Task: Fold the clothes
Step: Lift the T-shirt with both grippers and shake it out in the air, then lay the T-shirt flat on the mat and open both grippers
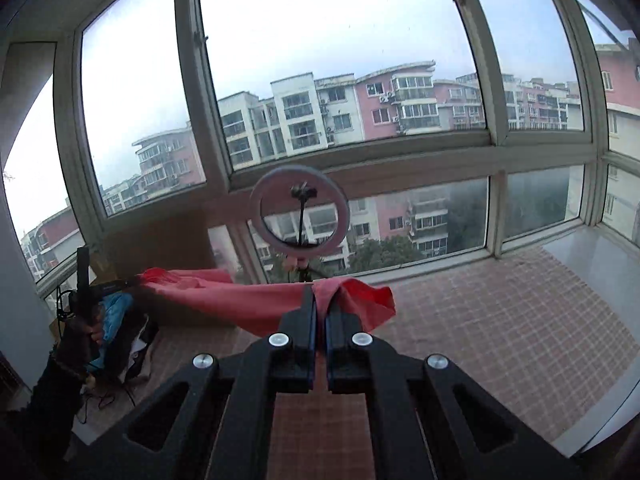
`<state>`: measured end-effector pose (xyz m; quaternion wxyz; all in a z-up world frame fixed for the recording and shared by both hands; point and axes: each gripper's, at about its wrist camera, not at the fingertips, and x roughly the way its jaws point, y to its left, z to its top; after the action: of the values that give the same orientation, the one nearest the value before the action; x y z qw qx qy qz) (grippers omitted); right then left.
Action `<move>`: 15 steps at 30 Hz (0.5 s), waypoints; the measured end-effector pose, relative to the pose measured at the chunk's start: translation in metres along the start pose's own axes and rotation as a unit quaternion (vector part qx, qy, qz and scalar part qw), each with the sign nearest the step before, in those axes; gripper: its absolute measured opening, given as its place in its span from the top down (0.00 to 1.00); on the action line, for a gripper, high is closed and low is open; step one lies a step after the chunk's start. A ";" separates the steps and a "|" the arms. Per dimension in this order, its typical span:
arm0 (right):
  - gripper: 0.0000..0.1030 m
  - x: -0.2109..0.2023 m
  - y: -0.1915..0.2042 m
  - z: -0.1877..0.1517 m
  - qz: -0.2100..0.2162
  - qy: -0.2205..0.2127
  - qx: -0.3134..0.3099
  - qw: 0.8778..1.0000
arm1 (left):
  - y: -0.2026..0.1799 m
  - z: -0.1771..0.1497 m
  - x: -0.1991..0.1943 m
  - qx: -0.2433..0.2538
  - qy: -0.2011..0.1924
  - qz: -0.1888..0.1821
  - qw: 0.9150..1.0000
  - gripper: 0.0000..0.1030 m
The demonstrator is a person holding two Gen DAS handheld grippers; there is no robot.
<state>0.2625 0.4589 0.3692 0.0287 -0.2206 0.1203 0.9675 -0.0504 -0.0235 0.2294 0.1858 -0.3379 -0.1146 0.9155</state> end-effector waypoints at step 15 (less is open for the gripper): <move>0.97 0.161 0.085 -0.281 0.110 0.376 0.025 0.920 | 0.164 -0.172 0.071 -0.129 0.162 0.121 0.971 0.99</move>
<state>0.2263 0.3077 0.0729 -0.1194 -0.5532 0.1700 0.8068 -0.0293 -0.1277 0.0054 0.0445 -0.5141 -0.1583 0.8418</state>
